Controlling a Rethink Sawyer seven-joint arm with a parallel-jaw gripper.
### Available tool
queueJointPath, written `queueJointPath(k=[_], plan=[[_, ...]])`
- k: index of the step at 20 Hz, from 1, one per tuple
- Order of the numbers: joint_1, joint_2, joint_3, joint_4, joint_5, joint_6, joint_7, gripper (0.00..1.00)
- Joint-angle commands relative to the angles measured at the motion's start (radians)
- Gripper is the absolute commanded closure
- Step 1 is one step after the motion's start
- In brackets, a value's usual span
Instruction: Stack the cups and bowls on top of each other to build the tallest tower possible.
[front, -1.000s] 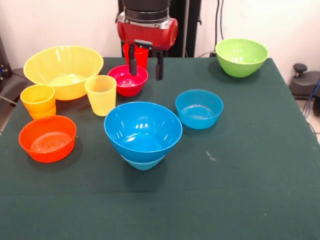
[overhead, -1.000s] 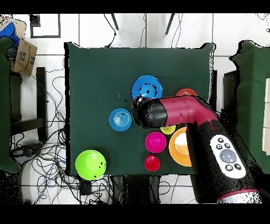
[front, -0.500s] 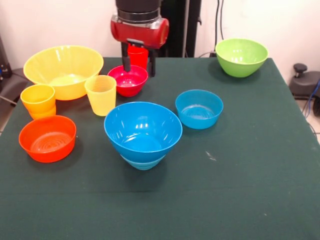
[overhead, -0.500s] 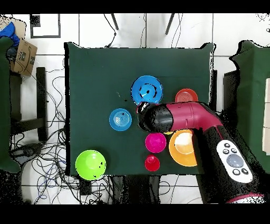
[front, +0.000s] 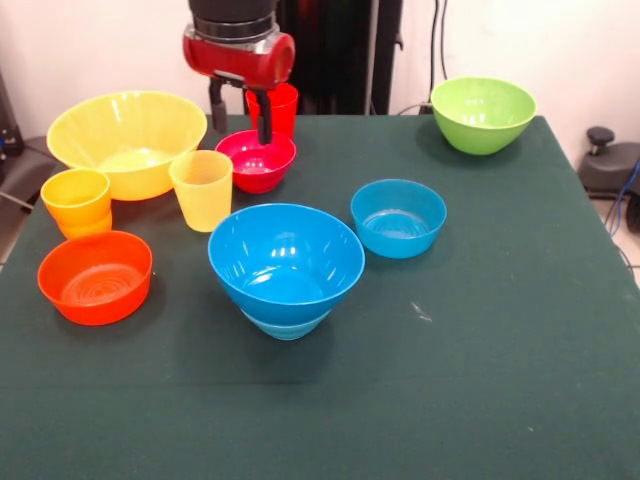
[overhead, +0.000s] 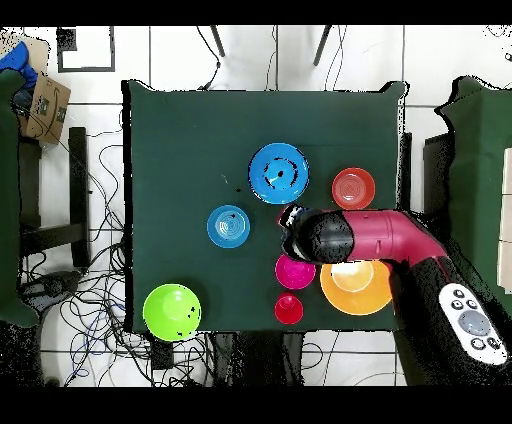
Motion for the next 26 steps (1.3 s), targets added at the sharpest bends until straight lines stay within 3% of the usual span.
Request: queueJointPath(k=[1,19,26], plan=[[-0.028,0.009,0.033,0.065,-0.067,0.039,-0.206,0.00],[-0.112,-0.036,0.075,0.117,-0.090,0.071,-0.264,0.00],[-0.147,-0.006,0.077,0.126,-0.133,0.045,-0.277,0.00]])
